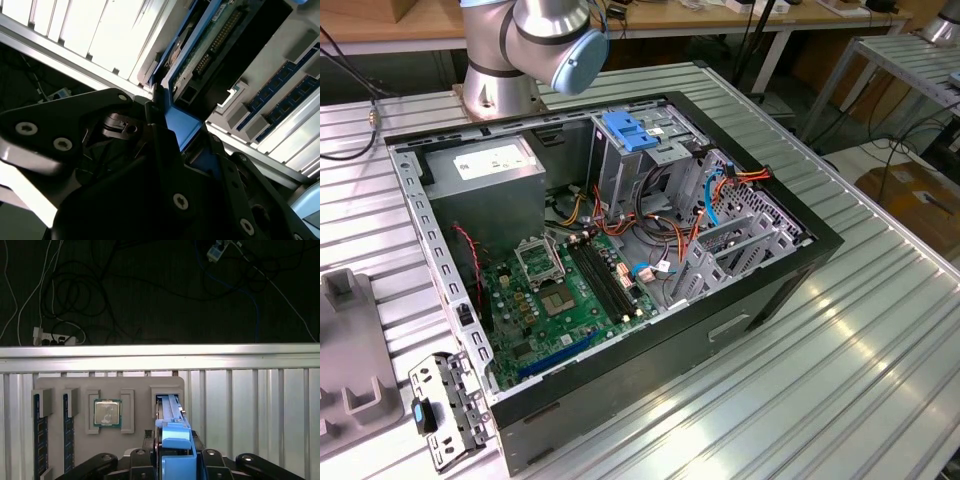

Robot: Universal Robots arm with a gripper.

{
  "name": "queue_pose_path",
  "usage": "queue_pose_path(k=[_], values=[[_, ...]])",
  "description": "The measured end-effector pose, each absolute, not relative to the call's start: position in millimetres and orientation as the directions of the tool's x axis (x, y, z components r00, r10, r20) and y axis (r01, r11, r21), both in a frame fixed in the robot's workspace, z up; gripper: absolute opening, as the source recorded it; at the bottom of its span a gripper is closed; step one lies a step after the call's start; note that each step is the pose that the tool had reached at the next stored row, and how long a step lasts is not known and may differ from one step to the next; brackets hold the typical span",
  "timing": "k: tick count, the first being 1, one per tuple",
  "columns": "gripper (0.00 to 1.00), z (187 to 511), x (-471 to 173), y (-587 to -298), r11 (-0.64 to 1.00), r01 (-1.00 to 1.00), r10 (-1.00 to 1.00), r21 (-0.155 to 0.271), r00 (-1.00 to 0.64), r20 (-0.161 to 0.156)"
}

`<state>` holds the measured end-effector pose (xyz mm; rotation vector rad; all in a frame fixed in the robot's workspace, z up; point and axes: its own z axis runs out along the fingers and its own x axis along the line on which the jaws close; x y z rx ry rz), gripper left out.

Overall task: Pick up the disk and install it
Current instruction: 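Pick up the disk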

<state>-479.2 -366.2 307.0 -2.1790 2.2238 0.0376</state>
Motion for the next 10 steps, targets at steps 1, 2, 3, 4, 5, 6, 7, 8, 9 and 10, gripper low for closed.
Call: queue_pose_path(k=[1,2,3,4,5,6,7,8,9,10], values=[[0.37,307.5,-479.2,-366.2,0.020,-1.000,-0.999,-0.002,-0.020,-0.037],[0.37,308.1,-479.2,-366.2,0.020,-1.000,-0.999,-0.002,-0.020,-0.037],[0.37,308.5,-479.2,-366.2,0.020,-1.000,-0.999,-0.002,-0.020,-0.037],[0.37,309.1,-479.2,-366.2,0.020,-1.000,-0.999,-0.002,-0.020,-0.037],[0.37,309.6,-479.2,-366.2,0.020,-1.000,-0.999,-0.002,-0.020,-0.037],[0.37,310.1,-479.2,-366.2,0.020,-1.000,-0.999,-0.002,-0.020,-0.037],[0.37,310.6,-479.2,-366.2,0.020,-1.000,-0.999,-0.002,-0.020,-0.037],[0.37,311.0,-479.2,-366.2,0.020,-1.000,-0.999,-0.002,-0.020,-0.037],[0.37,311.5,-479.2,-366.2,0.020,-1.000,-0.999,-0.002,-0.020,-0.037],[0.37,312.0,-479.2,-366.2,0.020,-1.000,-0.999,-0.002,-0.020,-0.037]])
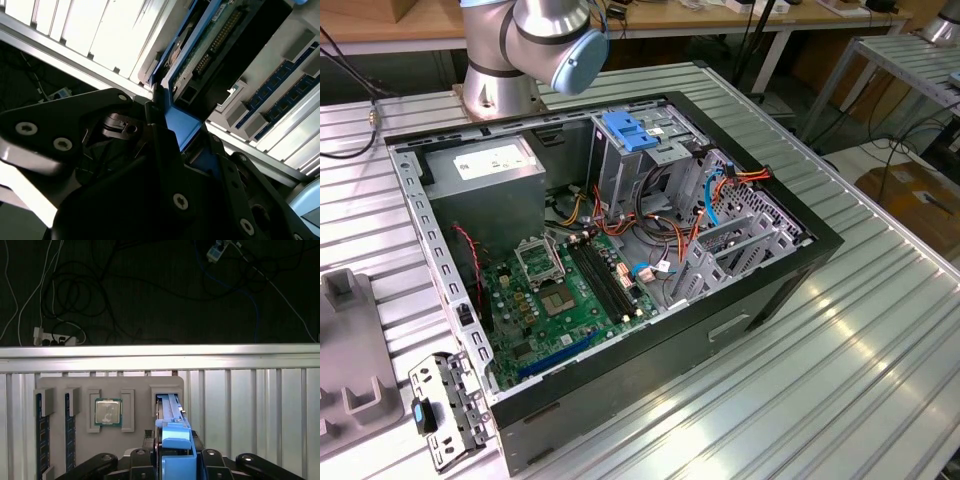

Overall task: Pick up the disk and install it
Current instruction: 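Pick up the disk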

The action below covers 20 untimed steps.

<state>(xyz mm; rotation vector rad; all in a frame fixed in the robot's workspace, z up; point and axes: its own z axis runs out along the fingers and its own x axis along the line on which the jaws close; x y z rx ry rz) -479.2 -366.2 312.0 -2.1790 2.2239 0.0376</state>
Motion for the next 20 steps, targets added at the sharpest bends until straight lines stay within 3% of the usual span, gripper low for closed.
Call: queue_pose_path(k=[20], values=[[0.37,321.7,-479.2,-366.2,0.020,-1.000,-0.999,-0.002,-0.020,-0.037]])
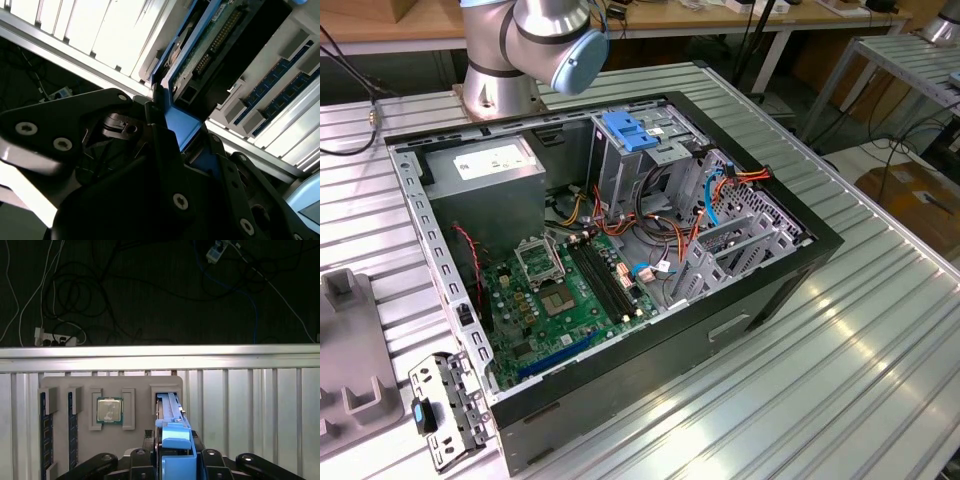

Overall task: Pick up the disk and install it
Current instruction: 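Pick up the disk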

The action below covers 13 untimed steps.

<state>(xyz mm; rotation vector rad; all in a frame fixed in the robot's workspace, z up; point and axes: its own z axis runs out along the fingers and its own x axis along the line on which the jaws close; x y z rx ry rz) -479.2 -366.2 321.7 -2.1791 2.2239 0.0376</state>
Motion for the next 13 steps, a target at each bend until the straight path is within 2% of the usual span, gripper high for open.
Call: queue_pose_path(k=[13], values=[[0.37,329.6,-479.3,-366.2,0.020,-1.000,-0.999,-0.002,-0.020,-0.037]])
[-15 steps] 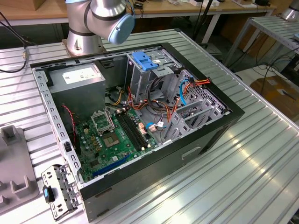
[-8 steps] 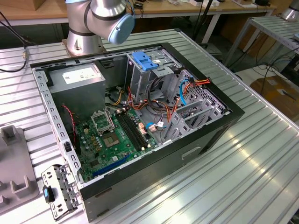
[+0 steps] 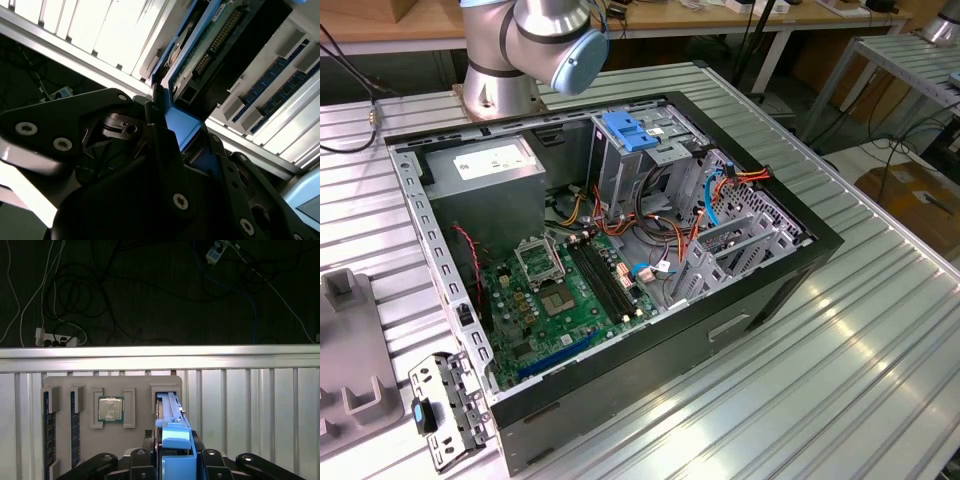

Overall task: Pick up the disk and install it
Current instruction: 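Pick up the disk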

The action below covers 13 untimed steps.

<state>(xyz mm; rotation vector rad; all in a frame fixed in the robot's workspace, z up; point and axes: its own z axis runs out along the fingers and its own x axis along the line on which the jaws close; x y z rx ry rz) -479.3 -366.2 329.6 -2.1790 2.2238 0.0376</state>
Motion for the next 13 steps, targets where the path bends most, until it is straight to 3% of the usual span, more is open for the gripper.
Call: queue_pose_path(k=[13], values=[[0.37,340,-479,-366,0.020,-1.000,-0.999,-0.002,-0.020,-0.037]])
